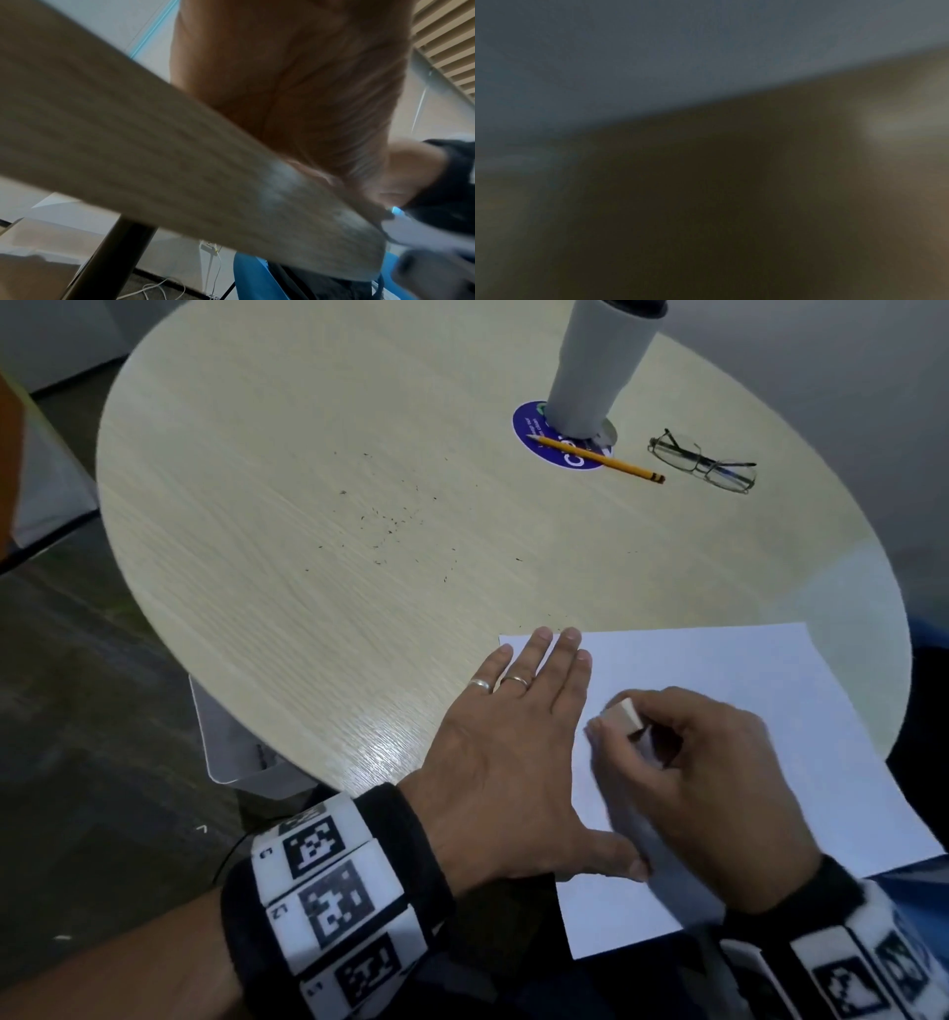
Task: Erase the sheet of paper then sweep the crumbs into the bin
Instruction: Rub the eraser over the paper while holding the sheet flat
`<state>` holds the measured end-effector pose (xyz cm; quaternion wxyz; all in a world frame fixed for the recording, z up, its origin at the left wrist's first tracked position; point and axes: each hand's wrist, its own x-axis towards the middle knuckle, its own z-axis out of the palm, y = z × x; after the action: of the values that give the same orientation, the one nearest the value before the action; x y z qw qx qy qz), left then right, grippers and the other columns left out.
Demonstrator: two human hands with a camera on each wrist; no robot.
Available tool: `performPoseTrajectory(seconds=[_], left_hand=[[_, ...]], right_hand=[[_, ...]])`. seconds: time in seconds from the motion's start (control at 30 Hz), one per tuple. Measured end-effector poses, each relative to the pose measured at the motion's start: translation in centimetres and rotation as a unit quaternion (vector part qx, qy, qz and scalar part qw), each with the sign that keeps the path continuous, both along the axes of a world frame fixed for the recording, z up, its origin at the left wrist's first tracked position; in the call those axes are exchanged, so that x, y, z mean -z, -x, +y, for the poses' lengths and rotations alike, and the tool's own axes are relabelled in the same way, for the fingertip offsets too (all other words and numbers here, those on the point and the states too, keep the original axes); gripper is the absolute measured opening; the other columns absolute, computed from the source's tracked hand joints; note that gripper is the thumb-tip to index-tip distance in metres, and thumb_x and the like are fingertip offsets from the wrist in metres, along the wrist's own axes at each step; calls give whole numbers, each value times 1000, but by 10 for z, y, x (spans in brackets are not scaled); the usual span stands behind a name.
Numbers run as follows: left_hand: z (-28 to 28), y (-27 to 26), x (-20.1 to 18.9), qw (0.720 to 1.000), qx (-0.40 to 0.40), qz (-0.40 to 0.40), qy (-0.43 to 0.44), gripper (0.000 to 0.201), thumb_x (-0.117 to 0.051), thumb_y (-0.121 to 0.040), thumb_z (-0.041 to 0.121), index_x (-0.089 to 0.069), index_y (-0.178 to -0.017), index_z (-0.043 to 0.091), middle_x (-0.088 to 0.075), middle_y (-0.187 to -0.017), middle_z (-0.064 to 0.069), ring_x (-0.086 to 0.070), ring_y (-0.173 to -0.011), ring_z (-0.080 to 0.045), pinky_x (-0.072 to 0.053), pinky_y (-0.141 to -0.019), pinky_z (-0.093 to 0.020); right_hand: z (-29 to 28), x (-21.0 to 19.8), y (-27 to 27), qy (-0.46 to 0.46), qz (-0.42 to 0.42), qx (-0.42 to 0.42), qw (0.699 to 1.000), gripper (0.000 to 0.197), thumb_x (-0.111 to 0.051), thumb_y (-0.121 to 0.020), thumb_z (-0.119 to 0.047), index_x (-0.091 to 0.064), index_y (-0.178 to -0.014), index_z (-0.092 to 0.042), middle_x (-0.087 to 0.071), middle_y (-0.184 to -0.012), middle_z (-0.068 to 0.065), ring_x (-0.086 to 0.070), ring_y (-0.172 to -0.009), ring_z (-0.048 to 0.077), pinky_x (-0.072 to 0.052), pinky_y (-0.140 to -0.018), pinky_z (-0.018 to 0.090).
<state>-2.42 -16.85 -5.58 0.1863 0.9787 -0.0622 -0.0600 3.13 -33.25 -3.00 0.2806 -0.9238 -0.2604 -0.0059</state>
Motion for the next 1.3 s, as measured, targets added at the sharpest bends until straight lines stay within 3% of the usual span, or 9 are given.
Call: performPoseTrajectory(seconds=[0.07,0.17,0.3,0.43,0.53,0.73,1.03,1.17,1.3], left_hand=[[-1,-1,-1,1000,3,1,0,146,-41,-68,104,20,-164,12,34,-169,-2,35,-154,-18,11,-129,-45],[0,-1,-2,1000,-1,6,11,149,-43,-66,105,20,-164,12,35,-168,-3,36,-154,-20,11,-129,-45],[5,1,-4,1000,-2,10,22,151,-47,-63,105,15,-165,12,31,-170,-3,35,-154,-20,9,-129,-44],[6,-8,-13,998,-25,-43,40,127,-53,-75,82,-4,-167,8,13,-175,-8,22,-160,-24,6,-130,-49],[0,-8,-5,996,4,-62,68,123,-62,-81,68,2,-166,7,13,-175,-7,16,-161,-19,0,-132,-41],[-3,-7,4,998,-19,-21,60,147,-54,-71,96,26,-161,12,31,-170,0,33,-154,-11,10,-130,-38],[-2,-3,7,999,-11,-27,15,147,-35,-65,107,22,-163,14,35,-168,-1,39,-152,-17,12,-129,-44],[-2,-2,7,999,-15,-31,16,145,-39,-67,104,21,-164,14,35,-169,-1,38,-152,-17,12,-129,-44],[-2,-2,7,1000,-13,-23,-6,144,-35,-68,104,21,-164,13,35,-168,-2,38,-153,-18,11,-129,-45]], right_hand=[[-8,-3,-11,0,17,16,1000,29,-78,-91,-18,-67,-64,-18,-64,-60,-7,-63,-62,12,-41,-58,15],[-10,-3,-11,27,-7,27,999,26,-76,-91,-24,-69,-67,-17,-66,-61,-5,-64,-63,15,-48,-62,26],[-1,2,-3,-41,49,30,998,19,-74,-94,-24,-72,-76,-19,-69,-66,-5,-66,-66,18,-50,-64,29],[2,3,-4,-63,84,22,994,17,-70,-96,-26,-73,-79,-22,-66,-62,-4,-64,-60,16,-51,-60,29],[8,2,1,-70,120,1,990,17,-68,-94,-22,-74,-79,-22,-63,-58,-3,-58,-54,11,-46,-56,20],[-1,-8,-14,-56,114,33,991,15,-84,-88,-24,-76,-75,-23,-75,-69,-11,-70,-65,9,-51,-61,18],[-16,-9,-24,-16,24,55,998,25,-77,-91,-20,-68,-67,-18,-62,-56,-9,-61,-57,11,-44,-56,17],[-1,-3,-9,17,-47,15,999,25,-78,-89,-17,-63,-70,-19,-53,-59,-3,-53,-59,15,-44,-61,30],[-3,0,-11,-8,-23,9,1000,30,-74,-92,-18,-59,-67,-14,-50,-57,-1,-51,-59,18,-41,-59,25]])
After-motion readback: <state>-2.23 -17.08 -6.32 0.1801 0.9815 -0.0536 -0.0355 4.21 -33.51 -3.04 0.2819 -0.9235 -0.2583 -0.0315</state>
